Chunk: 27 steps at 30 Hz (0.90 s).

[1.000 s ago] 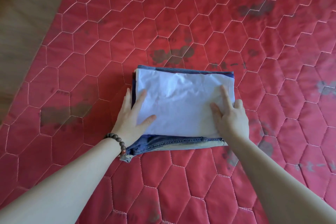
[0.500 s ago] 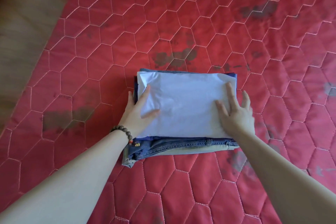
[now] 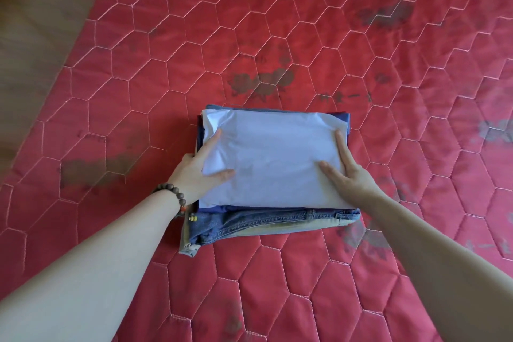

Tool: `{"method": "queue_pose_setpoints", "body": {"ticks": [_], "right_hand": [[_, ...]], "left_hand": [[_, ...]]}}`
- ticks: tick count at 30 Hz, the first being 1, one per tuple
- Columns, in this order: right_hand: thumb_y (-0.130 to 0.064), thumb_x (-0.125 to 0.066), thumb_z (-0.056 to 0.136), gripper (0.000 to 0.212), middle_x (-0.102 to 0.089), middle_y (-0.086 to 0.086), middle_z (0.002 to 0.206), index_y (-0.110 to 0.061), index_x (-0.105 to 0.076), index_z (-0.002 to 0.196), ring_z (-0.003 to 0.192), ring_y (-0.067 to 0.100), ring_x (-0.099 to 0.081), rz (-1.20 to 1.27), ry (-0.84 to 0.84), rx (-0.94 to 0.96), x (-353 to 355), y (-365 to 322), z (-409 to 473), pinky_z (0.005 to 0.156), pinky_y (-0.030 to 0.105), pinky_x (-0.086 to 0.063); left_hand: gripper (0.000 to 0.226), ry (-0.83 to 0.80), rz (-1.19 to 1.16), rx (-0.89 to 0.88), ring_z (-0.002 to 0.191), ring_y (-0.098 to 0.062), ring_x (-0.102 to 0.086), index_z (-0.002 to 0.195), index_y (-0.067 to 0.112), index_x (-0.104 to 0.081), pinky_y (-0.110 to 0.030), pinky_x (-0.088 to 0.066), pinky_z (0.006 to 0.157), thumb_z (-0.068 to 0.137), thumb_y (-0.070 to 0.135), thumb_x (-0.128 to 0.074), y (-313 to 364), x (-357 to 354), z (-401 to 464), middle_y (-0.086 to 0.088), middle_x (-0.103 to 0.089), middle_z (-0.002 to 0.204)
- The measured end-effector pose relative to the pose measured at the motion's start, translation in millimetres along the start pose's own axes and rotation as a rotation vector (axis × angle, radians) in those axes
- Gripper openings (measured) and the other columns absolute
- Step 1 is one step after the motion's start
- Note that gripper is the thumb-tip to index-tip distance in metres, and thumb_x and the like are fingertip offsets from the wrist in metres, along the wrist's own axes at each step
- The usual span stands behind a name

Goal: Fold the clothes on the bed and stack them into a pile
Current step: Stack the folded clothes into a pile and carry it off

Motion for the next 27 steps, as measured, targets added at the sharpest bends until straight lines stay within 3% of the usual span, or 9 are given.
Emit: {"method": "queue_pose_setpoints", "body": {"ticks": [2, 4, 7, 10, 12, 15, 19, 24, 27], "right_hand": [[-0.066, -0.048, 0.087, 0.07, -0.051, 0.008, 0.131, -0.078, 0.007, 0.128, 0.119, 0.03, -0.049, -0.025, -0.011, 0.008, -10, 9, -17, 0.102, 0.041, -0.04], [-0.073, -0.048, 0.082, 0.073, -0.05, 0.011, 0.124, -0.077, 0.008, 0.129, 0.115, 0.031, -0.05, -0.032, -0.021, 0.006, -23, 17, -41, 0.099, 0.043, -0.04], [-0.087, -0.042, 0.066, 0.083, -0.048, 0.005, 0.103, -0.077, 0.011, 0.129, 0.09, 0.02, -0.051, -0.038, -0.043, -0.022, -40, 23, -73, 0.082, 0.038, -0.038], [-0.09, -0.043, 0.065, 0.085, -0.051, 0.006, 0.105, -0.077, 0.013, 0.127, 0.095, 0.026, -0.054, -0.058, -0.073, -0.03, -41, 21, -76, 0.084, 0.039, -0.041], [-0.083, -0.046, 0.071, 0.082, -0.055, 0.008, 0.115, -0.078, 0.013, 0.127, 0.104, 0.028, -0.056, -0.061, -0.094, 0.003, -37, 19, -71, 0.092, 0.042, -0.045], [-0.077, -0.051, 0.072, 0.082, -0.057, 0.004, 0.119, -0.078, 0.01, 0.127, 0.102, 0.024, -0.058, -0.024, -0.094, 0.035, -37, 16, -68, 0.09, 0.037, -0.046], [-0.075, -0.063, 0.064, 0.093, -0.049, -0.002, 0.132, -0.079, 0.004, 0.128, 0.122, 0.022, -0.048, 0.089, -0.12, 0.042, -37, 13, -72, 0.108, 0.044, -0.04], [-0.075, -0.069, 0.052, 0.102, -0.042, -0.004, 0.141, -0.08, 0.001, 0.126, 0.125, 0.021, -0.047, 0.09, -0.091, 0.073, -33, 5, -81, 0.108, 0.042, -0.04], [-0.07, -0.07, 0.052, 0.099, -0.044, -0.01, 0.131, -0.079, -0.003, 0.124, 0.118, 0.017, -0.051, 0.089, -0.063, 0.097, -33, -5, -96, 0.102, 0.035, -0.043]], "left_hand": [[0.092, -0.019, -0.003, 0.013, 0.096, -0.016, -0.045, 0.129, 0.079, -0.002, -0.03, -0.035, 0.082, 0.06, 0.081, -0.062, -13, -4, -21, -0.002, -0.039, 0.114], [0.092, -0.034, -0.008, 0.025, 0.09, -0.01, -0.045, 0.13, 0.078, -0.003, -0.028, -0.036, 0.078, 0.062, 0.077, -0.064, -29, -10, -44, 0.003, -0.039, 0.11], [0.091, -0.031, -0.048, 0.034, 0.096, -0.007, -0.048, 0.131, 0.078, -0.006, -0.029, -0.036, 0.083, 0.067, 0.066, -0.07, -47, -20, -72, 0.012, -0.036, 0.108], [0.091, 0.005, -0.111, 0.022, 0.109, -0.01, -0.039, 0.132, 0.076, -0.008, -0.03, -0.03, 0.094, 0.075, 0.051, -0.075, -51, -25, -79, 0.005, -0.035, 0.121], [0.092, 0.039, -0.137, 0.012, 0.112, -0.009, -0.035, 0.132, 0.076, -0.009, -0.029, -0.029, 0.095, 0.077, 0.048, -0.076, -49, -27, -79, 0.004, -0.034, 0.124], [0.092, 0.05, -0.165, -0.005, 0.118, -0.006, -0.03, 0.133, 0.075, -0.01, -0.03, -0.026, 0.099, 0.077, 0.047, -0.077, -49, -28, -79, 0.004, -0.033, 0.13], [0.091, 0.027, -0.17, -0.01, 0.129, -0.011, -0.028, 0.132, 0.077, -0.01, -0.034, -0.025, 0.104, 0.075, 0.051, -0.076, -50, -27, -76, 0.0, -0.032, 0.145], [0.09, 0.089, -0.213, -0.056, 0.124, -0.001, -0.026, 0.132, 0.075, -0.017, -0.024, -0.022, 0.101, 0.074, 0.045, -0.079, -44, -24, -82, 0.005, -0.035, 0.148], [0.089, 0.136, -0.212, -0.083, 0.122, -0.004, -0.032, 0.132, 0.074, -0.02, -0.025, -0.024, 0.101, 0.072, 0.045, -0.08, -41, -15, -100, 0.006, -0.039, 0.146]]}}
Point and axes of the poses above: each hand's wrist, its own z-axis towards the middle knuckle, its own x-axis out of the back of the hand, y = z × x, the point moved 2 cm from there along z, towards the middle knuckle
